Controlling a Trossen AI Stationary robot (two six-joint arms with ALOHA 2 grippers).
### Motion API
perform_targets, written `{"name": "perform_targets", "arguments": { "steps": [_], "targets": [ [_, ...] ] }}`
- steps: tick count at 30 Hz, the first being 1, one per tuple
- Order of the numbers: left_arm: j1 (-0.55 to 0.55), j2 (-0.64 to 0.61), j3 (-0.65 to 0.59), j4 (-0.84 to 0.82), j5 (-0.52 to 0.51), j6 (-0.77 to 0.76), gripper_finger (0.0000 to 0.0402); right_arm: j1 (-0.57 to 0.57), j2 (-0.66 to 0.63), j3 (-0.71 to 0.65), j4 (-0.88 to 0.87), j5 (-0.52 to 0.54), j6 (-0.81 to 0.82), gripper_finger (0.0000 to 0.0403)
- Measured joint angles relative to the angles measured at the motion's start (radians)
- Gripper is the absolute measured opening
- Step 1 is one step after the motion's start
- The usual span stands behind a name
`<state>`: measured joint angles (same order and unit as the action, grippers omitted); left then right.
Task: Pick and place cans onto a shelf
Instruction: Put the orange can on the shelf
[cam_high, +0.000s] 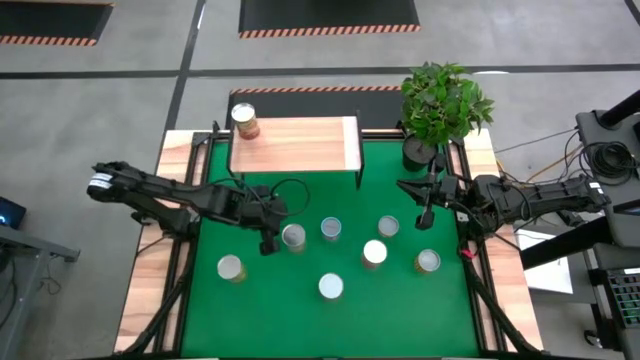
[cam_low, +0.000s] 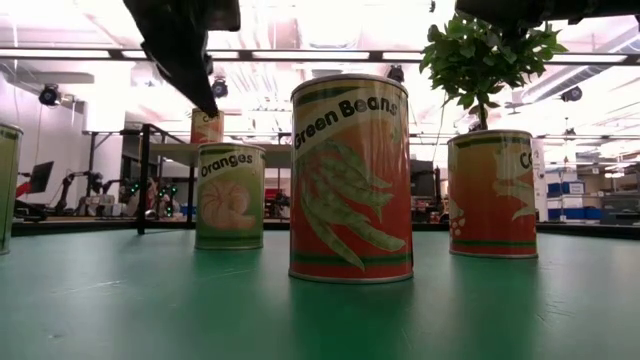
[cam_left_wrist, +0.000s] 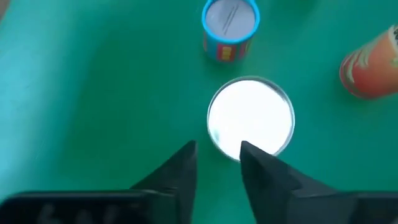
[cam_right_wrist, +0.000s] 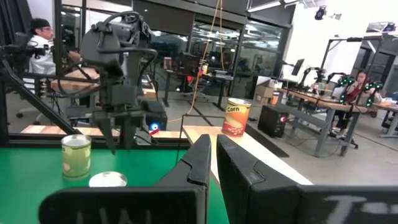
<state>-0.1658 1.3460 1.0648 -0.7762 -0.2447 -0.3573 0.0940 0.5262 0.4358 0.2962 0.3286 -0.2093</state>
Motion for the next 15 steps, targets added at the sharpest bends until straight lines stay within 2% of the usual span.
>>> {"name": "perform_targets", "arguments": {
  "steps": [9, 15],
  "targets": [
    [-0.012, -0.001, -0.016, 0.13, 0.015, -0.02, 0.0289, 0.0, 0.0, 0.0, -0.012, 0.001, -0.005, 0.0018],
    [-0.06, -0.001, -0.069, 0.227, 0.021, -0.025, 0.0346, 0.0, 0.0, 0.0, -0.026, 0.003, -0.012, 0.0018]
  ]
}}
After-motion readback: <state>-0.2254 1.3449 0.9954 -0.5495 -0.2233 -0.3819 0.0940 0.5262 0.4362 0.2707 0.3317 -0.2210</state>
